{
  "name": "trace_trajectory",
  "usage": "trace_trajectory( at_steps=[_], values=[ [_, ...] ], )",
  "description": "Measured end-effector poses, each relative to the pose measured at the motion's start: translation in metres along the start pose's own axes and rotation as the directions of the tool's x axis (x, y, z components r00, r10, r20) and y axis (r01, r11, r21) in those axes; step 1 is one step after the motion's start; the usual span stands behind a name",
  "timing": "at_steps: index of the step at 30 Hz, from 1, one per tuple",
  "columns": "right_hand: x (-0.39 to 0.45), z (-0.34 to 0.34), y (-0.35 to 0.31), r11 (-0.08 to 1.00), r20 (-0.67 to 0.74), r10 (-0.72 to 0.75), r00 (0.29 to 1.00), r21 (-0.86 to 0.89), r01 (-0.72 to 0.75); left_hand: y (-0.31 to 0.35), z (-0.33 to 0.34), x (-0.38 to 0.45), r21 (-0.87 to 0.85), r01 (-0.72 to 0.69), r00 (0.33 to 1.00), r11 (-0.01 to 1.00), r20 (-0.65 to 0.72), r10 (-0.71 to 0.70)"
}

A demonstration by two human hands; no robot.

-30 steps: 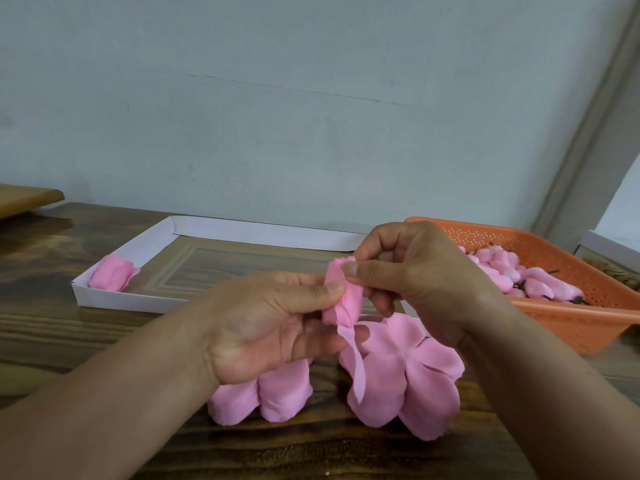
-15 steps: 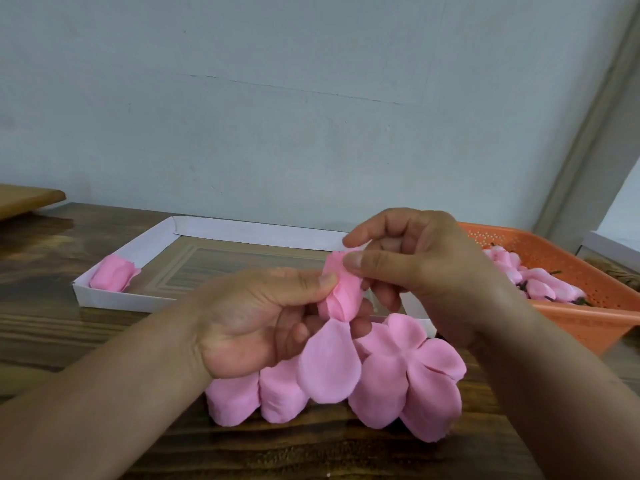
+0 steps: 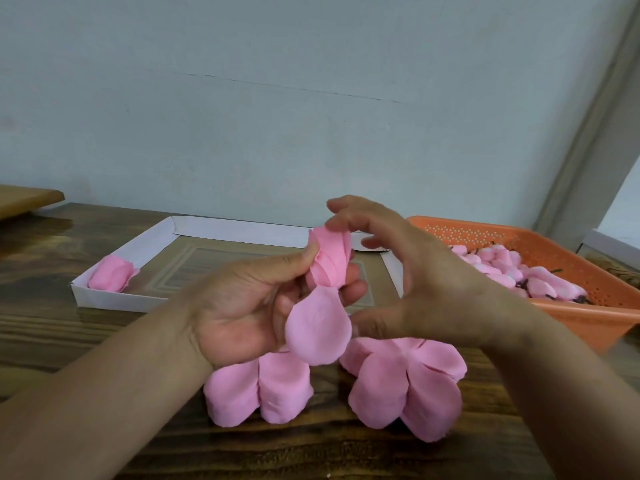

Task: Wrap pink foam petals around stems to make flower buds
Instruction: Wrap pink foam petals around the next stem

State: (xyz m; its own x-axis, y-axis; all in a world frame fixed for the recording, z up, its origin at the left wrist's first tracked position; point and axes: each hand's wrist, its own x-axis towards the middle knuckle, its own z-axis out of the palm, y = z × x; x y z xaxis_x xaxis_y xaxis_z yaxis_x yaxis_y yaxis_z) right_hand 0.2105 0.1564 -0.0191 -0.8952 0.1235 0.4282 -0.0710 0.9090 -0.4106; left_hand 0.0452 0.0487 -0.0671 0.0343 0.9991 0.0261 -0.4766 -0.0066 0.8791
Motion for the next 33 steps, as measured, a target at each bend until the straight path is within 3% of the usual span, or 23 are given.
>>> trace_trajectory(
  at_steps=[6,13,30,33],
  values=[
    [0.001,0.001,-0.003,1.000,-0.170,-0.013,0.985,0.017,0.016,0.001,0.006,-0.002,0.013,0.006,1.000,1.000,0.011,-0.006],
    [0.002,0.000,-0.005,0.991,-0.086,-0.119,0.989,-0.064,0.114,0.001,0.019,-0.004,-0.073,-0.021,1.000,0.997,-0.015,0.020],
    [0.001,-0.002,-0.005,0.994,-0.085,-0.103,0.991,-0.052,0.099,0.001,0.016,-0.004,0.056,-0.010,0.993,0.998,-0.118,0.016],
    [0.001,0.002,-0.005,0.989,-0.074,-0.138,0.988,-0.057,0.134,0.003,0.022,-0.005,-0.078,-0.005,0.994,0.997,-0.110,-0.004]
  ],
)
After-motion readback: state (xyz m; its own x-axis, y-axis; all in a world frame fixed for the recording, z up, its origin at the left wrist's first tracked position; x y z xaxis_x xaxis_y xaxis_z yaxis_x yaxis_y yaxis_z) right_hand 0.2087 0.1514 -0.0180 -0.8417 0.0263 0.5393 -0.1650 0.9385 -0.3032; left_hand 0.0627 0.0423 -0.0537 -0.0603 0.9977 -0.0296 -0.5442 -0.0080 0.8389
